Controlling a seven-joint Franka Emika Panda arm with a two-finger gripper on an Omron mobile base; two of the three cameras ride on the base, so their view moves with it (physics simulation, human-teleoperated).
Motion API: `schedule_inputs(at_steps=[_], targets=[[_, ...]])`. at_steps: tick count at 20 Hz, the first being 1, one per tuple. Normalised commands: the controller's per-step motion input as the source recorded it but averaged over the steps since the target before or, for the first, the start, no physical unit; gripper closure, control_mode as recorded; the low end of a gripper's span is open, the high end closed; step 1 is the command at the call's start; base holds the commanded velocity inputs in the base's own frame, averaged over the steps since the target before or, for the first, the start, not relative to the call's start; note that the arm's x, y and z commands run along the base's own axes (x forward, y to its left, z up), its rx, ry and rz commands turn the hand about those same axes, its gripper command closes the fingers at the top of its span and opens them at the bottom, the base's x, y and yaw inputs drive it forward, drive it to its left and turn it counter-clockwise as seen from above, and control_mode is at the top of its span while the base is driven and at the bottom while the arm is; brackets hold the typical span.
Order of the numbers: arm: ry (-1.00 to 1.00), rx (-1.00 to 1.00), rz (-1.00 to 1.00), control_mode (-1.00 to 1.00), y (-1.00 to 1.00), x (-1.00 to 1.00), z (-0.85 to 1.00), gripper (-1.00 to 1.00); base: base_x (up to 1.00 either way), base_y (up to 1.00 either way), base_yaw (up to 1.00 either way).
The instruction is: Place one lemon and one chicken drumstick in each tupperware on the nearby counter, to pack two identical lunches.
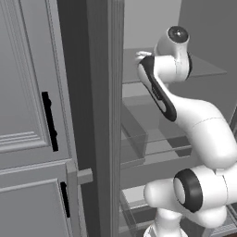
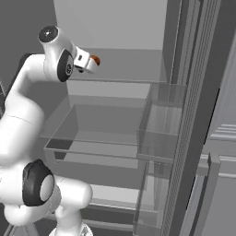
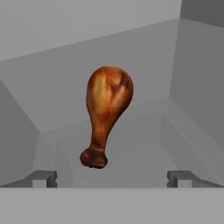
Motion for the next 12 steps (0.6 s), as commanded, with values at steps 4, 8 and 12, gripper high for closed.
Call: schedule_inputs(at_steps=[4, 8, 12], targets=[[0.00, 0.00, -0.03, -1.00, 0.00, 0.63, -0.19, -1.00, 0.00, 0.00, 0.00], [0.00, 0.00, -0.03, -1.00, 0.00, 0.60, -0.15, -1.00, 0.00, 0.00, 0.00], [0.00, 0.00, -0.03, -1.00, 0.00, 0.54, -0.14, -1.00, 0.00, 0.00, 0.00]])
